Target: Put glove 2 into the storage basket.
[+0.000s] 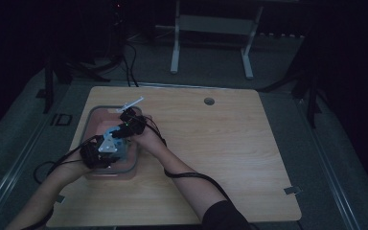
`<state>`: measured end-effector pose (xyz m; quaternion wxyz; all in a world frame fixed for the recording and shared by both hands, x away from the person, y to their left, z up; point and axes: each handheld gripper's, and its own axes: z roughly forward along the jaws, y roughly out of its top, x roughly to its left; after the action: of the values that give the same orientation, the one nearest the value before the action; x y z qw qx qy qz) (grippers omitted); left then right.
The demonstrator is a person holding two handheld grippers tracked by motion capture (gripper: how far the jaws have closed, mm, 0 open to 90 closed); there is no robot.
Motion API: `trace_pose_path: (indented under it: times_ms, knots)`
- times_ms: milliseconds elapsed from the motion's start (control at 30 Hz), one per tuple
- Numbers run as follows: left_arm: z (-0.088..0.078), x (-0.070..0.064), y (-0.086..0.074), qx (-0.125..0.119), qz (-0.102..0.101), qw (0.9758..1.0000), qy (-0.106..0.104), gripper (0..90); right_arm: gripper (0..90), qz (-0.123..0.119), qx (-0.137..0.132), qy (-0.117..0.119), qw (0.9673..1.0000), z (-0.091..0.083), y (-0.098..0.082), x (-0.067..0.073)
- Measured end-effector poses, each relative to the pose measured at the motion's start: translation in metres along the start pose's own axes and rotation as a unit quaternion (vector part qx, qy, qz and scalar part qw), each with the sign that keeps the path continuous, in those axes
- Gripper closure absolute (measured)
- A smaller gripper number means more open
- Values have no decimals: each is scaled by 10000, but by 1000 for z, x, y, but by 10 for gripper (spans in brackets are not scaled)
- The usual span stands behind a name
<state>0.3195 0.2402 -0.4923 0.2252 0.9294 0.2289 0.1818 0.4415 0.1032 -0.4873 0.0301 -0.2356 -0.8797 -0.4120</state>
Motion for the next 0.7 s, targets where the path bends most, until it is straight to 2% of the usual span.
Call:
trace_pose_path:
  times_ms: [67,100,133,167,200,333,400,467,533,667,700]
  knots:
    - [-1,1,0,-46,-114,9999,-12,579,438,-14,-28,-61,10000,-4,0,-2]
    - [-2,0,0,-76,-165,9998,83,535,402,-27,-34,-64,10000,-6,0,-2]
    - [-2,0,0,-76,-165,9998,83,468,402,-27,-34,-64,10000,-6,0,-2]
    - [-5,0,1,-139,-286,9993,183,468,377,-21,-73,-40,10000,-8,0,-3]
    - [-6,0,1,-169,-333,9991,193,401,336,6,-142,-30,9999,-13,0,-5]
    - [-15,2,7,-318,-623,9971,283,181,216,31,-300,218,9993,-28,0,-6]
    - [-19,2,11,-377,-768,9961,224,151,215,19,-311,223,9993,-31,1,-5]
    - [-22,1,16,-482,-811,9953,237,141,195,-38,-379,251,9990,-38,1,-4]
    - [-22,0,21,-530,-958,9939,146,80,192,-67,-431,303,9986,-47,-1,-3]
    - [-21,-6,31,-649,-982,9927,260,30,185,-121,-579,165,9981,-68,-13,-7]
    - [-20,-6,33,-679,-991,9924,277,30,185,-121,-579,165,9981,-68,-13,-7]
